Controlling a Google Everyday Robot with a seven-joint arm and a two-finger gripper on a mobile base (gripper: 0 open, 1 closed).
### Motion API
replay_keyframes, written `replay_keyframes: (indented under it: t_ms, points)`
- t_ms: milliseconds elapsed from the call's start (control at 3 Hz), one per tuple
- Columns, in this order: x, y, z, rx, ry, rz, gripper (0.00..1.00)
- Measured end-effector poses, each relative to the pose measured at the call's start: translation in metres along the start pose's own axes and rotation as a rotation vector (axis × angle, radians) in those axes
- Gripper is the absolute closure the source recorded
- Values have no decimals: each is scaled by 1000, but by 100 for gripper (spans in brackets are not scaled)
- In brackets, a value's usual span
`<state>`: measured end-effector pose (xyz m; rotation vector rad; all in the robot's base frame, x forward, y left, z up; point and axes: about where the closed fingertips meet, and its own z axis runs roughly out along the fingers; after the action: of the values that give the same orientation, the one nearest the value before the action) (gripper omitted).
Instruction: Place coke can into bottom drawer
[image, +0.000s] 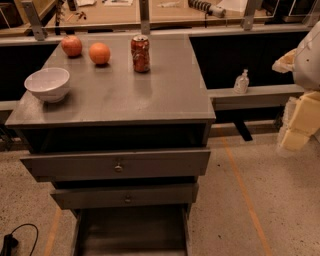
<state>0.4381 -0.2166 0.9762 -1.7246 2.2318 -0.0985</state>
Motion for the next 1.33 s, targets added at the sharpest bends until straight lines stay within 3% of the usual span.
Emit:
replay_keyframes:
  t_ms: [333, 667, 1000, 1333]
  points:
    - [0, 0, 0, 0, 0, 0, 0]
    - [-21, -34, 20, 23, -192, 78, 0]
    - [-49, -82, 41, 61, -432, 172, 0]
    - [-84, -131, 57, 100, -640, 217, 0]
